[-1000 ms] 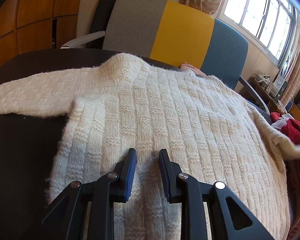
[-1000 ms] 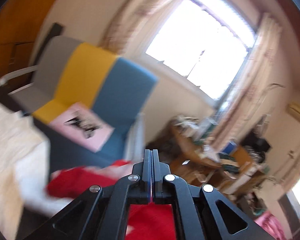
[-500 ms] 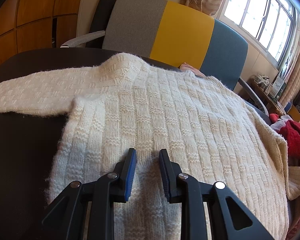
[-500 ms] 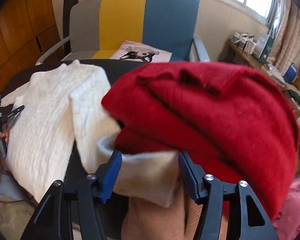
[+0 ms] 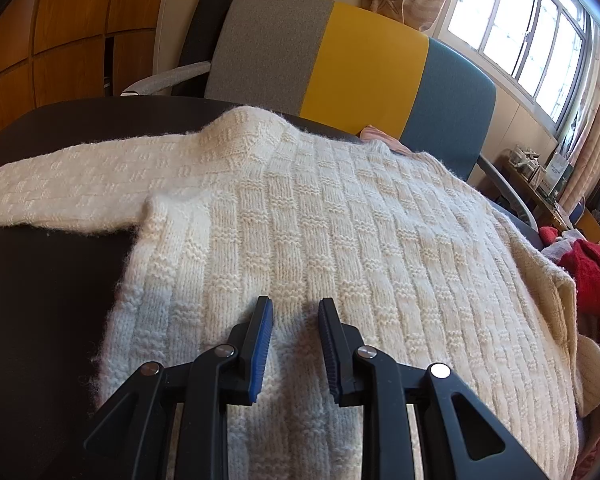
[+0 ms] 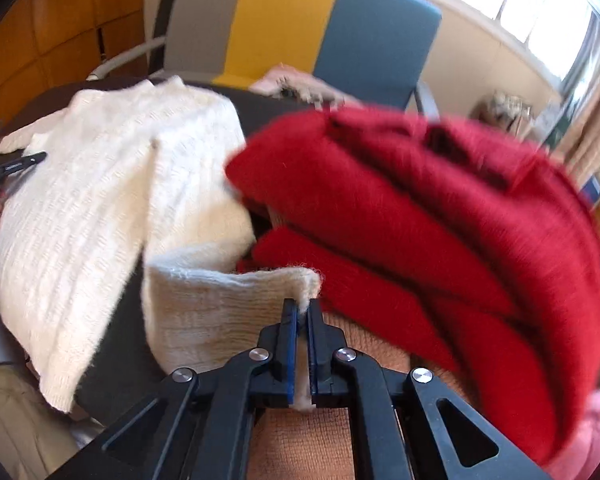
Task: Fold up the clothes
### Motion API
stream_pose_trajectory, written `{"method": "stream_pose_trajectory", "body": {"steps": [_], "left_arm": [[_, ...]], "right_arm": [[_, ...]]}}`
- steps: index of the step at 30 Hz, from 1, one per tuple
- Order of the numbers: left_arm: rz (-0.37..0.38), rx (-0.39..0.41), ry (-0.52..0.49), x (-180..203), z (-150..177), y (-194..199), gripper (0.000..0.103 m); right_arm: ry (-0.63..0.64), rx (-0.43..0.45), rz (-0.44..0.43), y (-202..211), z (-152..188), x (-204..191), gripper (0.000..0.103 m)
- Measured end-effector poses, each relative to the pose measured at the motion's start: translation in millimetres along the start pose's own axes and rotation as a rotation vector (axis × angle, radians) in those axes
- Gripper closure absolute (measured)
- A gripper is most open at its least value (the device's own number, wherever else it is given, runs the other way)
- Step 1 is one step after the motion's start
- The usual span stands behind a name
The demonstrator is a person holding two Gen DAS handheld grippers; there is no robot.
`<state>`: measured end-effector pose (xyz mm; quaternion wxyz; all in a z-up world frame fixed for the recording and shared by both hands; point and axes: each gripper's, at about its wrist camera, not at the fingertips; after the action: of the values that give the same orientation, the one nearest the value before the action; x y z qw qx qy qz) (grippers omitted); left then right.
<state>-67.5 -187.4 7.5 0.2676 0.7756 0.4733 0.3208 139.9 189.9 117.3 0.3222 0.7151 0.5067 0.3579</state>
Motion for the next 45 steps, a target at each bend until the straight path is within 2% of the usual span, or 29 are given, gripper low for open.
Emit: {"method": "stream_pose_trajectory", "body": {"steps": [4,7,10,15,19,23,26,31,33,34,35,36,37,38,40,43,45], "left_arm": [[0.001,0.0,0.001,0,0,0,0.08],[0.001,0.001,0.001,0,0,0,0.08],[0.001,0.001,0.001,0,0,0,0.08],[0.001,0.001,0.001,0,0,0,0.08],[0.002,0.001,0.002,0,-1,0,0.08],[0.004,0.001,0.002,0,-1,-1,0.08],[0.003,0.001,0.001,0,-1,-1,0.08],[0.002,-0.002,-0.011,3,-1,-1,0.077],[0.002,-0.004,-0.016,4,-1,-1,0.075],[0.0,-0.004,-0.019,5,-1,-1,0.075],[-0.001,-0.005,-0.021,6,-1,-1,0.074],[-0.003,-0.005,-0.023,7,-1,-1,0.074],[-0.006,-0.005,-0.026,8,-1,-1,0.074],[-0.011,-0.005,-0.031,9,-1,-1,0.073],[-0.028,-0.006,-0.046,13,-1,-2,0.073],[-0.051,-0.006,-0.066,18,-1,-2,0.073],[-0.056,-0.005,-0.07,19,-1,-2,0.073]], "right_arm": [[0.029,0.143,0.084,47,-21,-3,0.098],[0.059,0.309,0.213,88,-48,-1,0.099],[0.038,0.47,0.361,129,-75,12,0.1],[-0.075,0.6,0.517,152,-128,56,0.101],[-0.2,0.604,0.566,148,-151,106,0.101],[-0.238,0.468,0.604,100,-164,146,0.101],[-0.335,0.282,0.537,44,-147,172,0.101],[-0.415,-0.027,0.471,-54,-86,191,0.097],[-0.429,0.014,0.524,-48,-77,188,0.094],[-0.447,0.047,0.554,-38,-74,187,0.085],[-0.493,0.117,0.592,-10,-70,183,0.077],[-0.538,0.224,0.587,12,-70,174,0.074],[-0.548,0.314,0.545,27,-72,160,0.068],[-0.504,0.359,0.486,32,-80,140,0.058],[-0.411,0.441,0.361,39,-96,98,0.05],[-0.249,0.391,0.103,-13,-125,21,0.052],[-0.174,0.3,-0.036,-64,-143,-30,0.057]]}}
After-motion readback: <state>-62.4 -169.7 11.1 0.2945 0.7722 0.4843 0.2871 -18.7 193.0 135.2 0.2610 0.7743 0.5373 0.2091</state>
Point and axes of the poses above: each gripper's, at about its wrist camera, not at the fingertips, and y roughly against the way its jaws point, x to its right, z to its underside
